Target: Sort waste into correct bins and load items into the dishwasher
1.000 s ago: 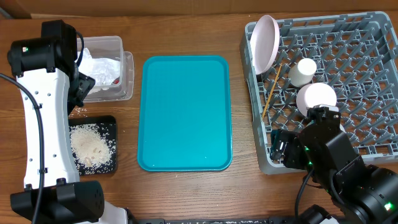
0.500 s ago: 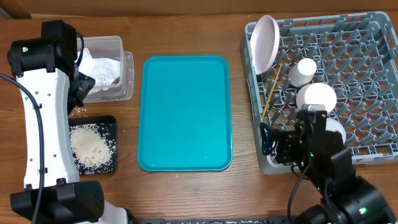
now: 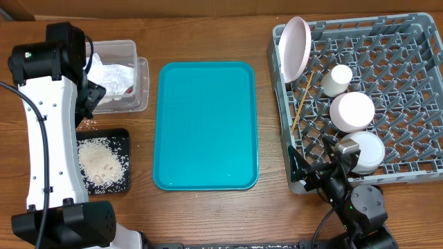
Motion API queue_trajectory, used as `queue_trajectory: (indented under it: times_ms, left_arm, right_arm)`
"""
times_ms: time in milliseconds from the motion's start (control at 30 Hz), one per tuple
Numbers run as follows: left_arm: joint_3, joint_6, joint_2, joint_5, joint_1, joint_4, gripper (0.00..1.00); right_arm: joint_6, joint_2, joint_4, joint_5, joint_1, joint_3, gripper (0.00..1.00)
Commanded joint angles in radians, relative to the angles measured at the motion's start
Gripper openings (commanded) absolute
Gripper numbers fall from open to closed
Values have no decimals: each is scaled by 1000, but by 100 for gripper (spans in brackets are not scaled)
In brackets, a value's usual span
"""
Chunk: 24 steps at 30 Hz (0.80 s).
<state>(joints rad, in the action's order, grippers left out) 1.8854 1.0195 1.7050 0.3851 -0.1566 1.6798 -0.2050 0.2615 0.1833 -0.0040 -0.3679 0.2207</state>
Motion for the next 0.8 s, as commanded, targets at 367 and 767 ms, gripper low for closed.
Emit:
queue_trajectory:
  times_ms: [367, 767]
  left_arm:
    - [13, 21, -11, 6, 6, 2, 100]
    - [13, 21, -11, 6, 6, 2, 100]
  right_arm:
    - [35, -158, -73, -83, 106, -116, 100]
    - [56, -259, -217, 24, 110, -212, 100]
